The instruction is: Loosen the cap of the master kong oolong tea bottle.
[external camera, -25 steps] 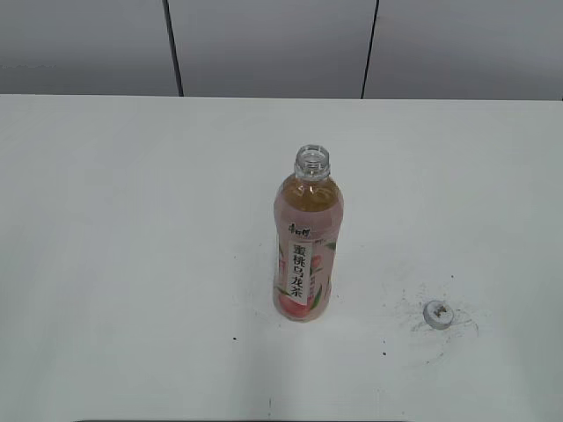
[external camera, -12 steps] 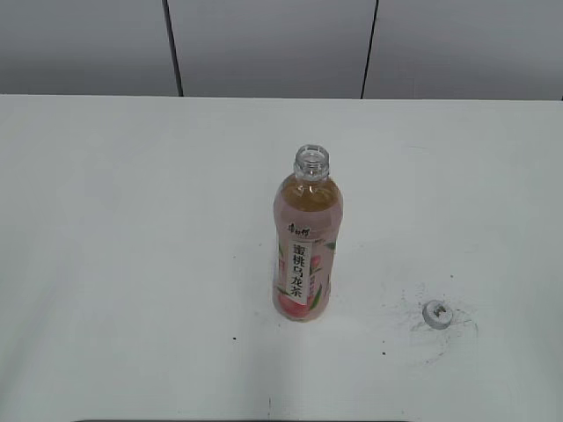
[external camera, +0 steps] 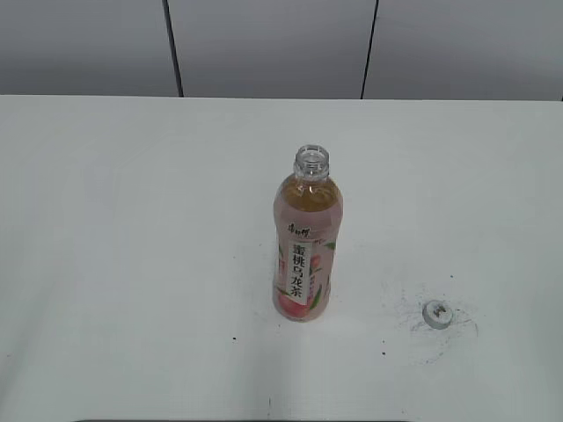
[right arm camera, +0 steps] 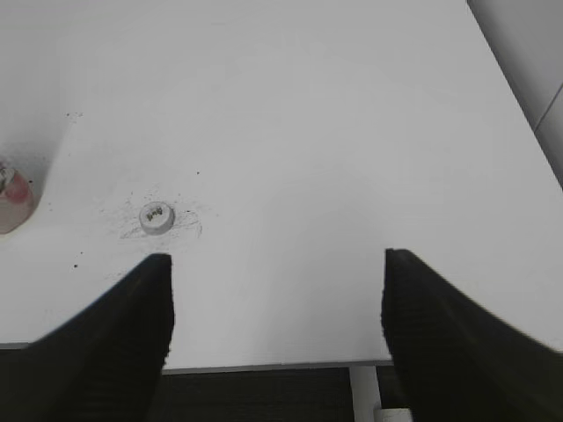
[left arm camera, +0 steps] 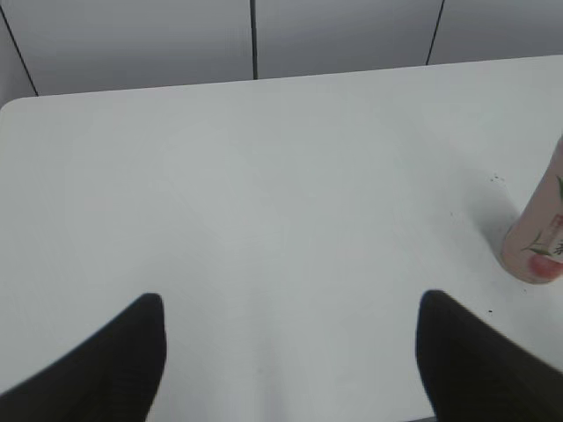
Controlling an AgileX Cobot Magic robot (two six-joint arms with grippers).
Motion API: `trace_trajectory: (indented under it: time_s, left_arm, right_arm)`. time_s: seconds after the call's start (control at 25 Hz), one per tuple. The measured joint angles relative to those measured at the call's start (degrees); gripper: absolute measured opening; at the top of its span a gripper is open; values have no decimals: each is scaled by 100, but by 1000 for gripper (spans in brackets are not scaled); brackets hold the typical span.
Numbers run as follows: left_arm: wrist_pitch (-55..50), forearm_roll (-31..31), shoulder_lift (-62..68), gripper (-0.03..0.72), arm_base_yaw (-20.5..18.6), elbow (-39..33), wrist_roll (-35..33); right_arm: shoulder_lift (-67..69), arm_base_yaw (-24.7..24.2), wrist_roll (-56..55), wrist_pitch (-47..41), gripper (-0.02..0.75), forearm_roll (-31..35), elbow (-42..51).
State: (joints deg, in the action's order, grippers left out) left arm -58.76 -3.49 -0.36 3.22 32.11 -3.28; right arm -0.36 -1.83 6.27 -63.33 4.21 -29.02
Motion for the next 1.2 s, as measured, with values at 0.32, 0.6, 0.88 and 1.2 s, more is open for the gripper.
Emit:
trace_trajectory:
  time_s: [0.32,0.6,0.88,1.2]
  left_arm:
    - [0,0,0,515,8,0,0]
    - [0,0,0,505,-24,0,0]
    - [0,0,0,490,-24,0,0]
    - [0,0,0,489,-24,0,0]
  right_arm:
    - [0,57,0,0,555,0,0]
    - [0,57,0,0,555,0,0]
    - [0,57,0,0,555,0,0]
    - [0,57,0,0,555,0,0]
